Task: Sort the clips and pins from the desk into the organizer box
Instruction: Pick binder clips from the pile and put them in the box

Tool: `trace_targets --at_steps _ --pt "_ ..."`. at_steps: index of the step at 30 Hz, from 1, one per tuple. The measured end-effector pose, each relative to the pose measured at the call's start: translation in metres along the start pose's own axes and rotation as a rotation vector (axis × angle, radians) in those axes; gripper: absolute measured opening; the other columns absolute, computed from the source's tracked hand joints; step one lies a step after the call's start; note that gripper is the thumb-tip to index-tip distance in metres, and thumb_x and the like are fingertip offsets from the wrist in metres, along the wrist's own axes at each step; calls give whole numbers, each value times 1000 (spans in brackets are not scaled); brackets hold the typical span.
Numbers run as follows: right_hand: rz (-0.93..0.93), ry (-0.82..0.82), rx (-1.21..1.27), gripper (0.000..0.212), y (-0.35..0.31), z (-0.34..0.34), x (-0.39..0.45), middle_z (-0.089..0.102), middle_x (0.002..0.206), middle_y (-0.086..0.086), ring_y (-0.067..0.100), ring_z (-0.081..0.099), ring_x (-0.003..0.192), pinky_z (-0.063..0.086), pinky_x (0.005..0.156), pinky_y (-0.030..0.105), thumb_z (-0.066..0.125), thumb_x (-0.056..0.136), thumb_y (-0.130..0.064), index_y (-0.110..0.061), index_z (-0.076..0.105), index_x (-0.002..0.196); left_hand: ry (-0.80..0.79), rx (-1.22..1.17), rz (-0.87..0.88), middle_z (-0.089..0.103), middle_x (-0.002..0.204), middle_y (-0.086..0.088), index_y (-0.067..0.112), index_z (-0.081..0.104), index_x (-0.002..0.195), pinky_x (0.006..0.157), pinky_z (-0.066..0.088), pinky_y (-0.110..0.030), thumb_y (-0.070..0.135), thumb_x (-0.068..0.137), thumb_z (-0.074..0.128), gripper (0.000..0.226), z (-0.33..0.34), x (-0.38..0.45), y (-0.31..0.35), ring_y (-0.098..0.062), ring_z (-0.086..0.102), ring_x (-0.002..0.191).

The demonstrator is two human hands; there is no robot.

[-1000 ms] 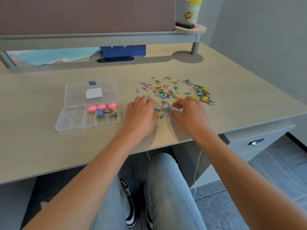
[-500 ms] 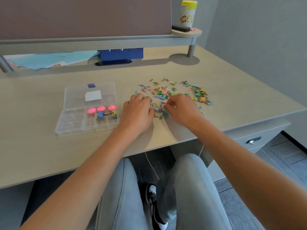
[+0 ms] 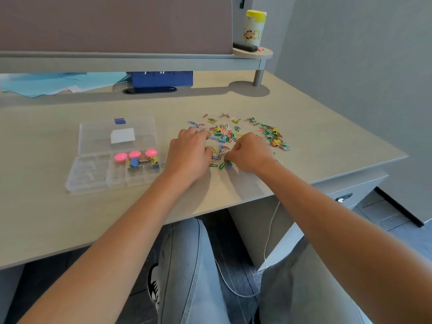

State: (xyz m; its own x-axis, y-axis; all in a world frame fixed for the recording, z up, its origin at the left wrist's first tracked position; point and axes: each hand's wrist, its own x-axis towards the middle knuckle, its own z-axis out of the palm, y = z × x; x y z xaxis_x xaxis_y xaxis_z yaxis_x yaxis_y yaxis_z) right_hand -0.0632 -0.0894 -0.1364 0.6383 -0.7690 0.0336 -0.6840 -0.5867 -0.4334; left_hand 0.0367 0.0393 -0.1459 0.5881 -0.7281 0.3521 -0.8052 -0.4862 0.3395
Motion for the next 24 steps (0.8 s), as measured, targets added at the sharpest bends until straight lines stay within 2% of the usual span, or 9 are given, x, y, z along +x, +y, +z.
trace_targets --at_steps 2,6,11,13,16,20,24 --pt "-39 3 44 17 6 -1 2 73 79 9 29 71 76 60 65 39 71 79 -26 -9 73 82 -3 -4 -7 57 130 -7 17 57 133 94 44 -44 24 97 52 37 3 3 1 -28 48 120" --pt "-170 18 99 3 14 -6 3 69 80 -3 21 67 79 58 68 36 69 83 -27 -24 70 82 14 -6 -54 61 123 -6 16 61 128 92 46 -44 25 96 55 34 10 17 6 -27 51 115" --pt "-349 -40 100 21 32 -18 16 66 95 -5 18 61 91 53 79 36 63 90 -18 -25 75 106 6 -33 -130 68 109 -6 16 70 115 89 50 -44 25 91 63 27 21 37 13 -28 59 105" --pt "-435 -67 98 23 39 -23 21 65 100 -4 17 60 92 52 82 37 67 88 -21 -26 76 108 4 -29 -163 69 98 -6 13 73 101 83 52 -44 27 87 66 21 26 46 18 -30 61 97" --pt "-504 -109 93 22 46 -24 25 64 99 -5 16 60 90 52 80 36 75 85 -33 -28 77 106 5 -13 -217 67 82 -6 9 71 84 71 53 -41 31 79 70 22 33 57 26 -30 62 82" --pt "-539 -130 97 15 50 -18 33 63 86 -6 17 60 82 54 77 40 74 83 -35 -29 78 96 5 -28 -261 69 79 -4 13 72 78 71 55 -38 38 79 73 25 40 67 31 -27 63 78" --pt "-568 -150 69 16 55 -18 41 60 97 -3 14 58 87 48 77 32 75 83 -35 -26 74 97 -12 -36 -282 69 73 -1 16 72 71 69 55 -37 31 74 73 15 46 76 34 -27 63 76"
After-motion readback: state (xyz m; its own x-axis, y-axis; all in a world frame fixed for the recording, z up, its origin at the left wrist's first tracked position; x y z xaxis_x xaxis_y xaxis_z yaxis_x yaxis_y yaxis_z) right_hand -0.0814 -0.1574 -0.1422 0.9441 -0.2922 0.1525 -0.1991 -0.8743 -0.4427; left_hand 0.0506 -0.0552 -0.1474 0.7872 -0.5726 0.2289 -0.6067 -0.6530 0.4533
